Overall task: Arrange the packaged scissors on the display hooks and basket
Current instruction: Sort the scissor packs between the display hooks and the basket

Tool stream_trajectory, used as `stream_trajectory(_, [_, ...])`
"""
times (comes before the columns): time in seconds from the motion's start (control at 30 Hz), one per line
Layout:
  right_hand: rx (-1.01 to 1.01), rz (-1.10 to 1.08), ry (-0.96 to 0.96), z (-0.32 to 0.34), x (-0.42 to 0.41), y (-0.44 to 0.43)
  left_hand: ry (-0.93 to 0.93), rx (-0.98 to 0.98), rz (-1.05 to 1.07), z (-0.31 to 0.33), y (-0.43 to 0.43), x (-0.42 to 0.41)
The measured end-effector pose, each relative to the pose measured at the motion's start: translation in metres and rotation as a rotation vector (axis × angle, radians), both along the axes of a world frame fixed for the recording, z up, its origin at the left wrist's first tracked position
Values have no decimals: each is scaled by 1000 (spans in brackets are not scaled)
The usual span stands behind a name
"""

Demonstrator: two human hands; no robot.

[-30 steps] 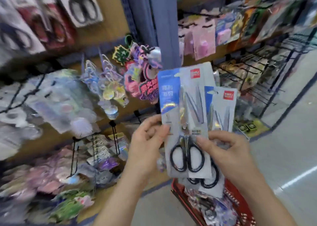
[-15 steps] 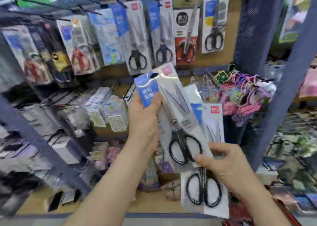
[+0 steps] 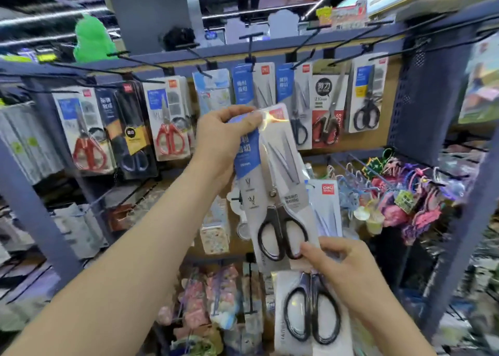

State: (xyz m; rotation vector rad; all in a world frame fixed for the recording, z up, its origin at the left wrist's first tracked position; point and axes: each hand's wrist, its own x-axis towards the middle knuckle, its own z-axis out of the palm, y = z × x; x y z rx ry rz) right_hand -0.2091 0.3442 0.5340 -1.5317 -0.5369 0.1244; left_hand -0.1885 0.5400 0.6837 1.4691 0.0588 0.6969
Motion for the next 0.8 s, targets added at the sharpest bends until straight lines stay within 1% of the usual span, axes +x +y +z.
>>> stream_trajectory(0.1, [76,-25,-65,13,24,16,-8,23,-16,26,9,24])
stream_trajectory(0.17, [111,-5,-66,23,40,28,-41,53,-20,42,14,39])
stream_trajectory(0.3, [188,5,-68,38,70,44,-144,252,106,64,22,69])
stream_trajectory(0.4, [211,0,-70,46,90,53,-173,329,191,71,28,93])
stream_trajectory(0.53, [218,11,-90,54,110,59,-178,346,247,72,38,118])
stream_trajectory(0.63, [234,5,-95,54,119,60,-168,349,231,75,41,126])
stream_trajectory(0.73, [240,37,-105,52,132,63,-137,291,187,81,44,128])
stream_trajectory(0.8, [258,54,-113,51,136,64,-115,192,141,82,45,127])
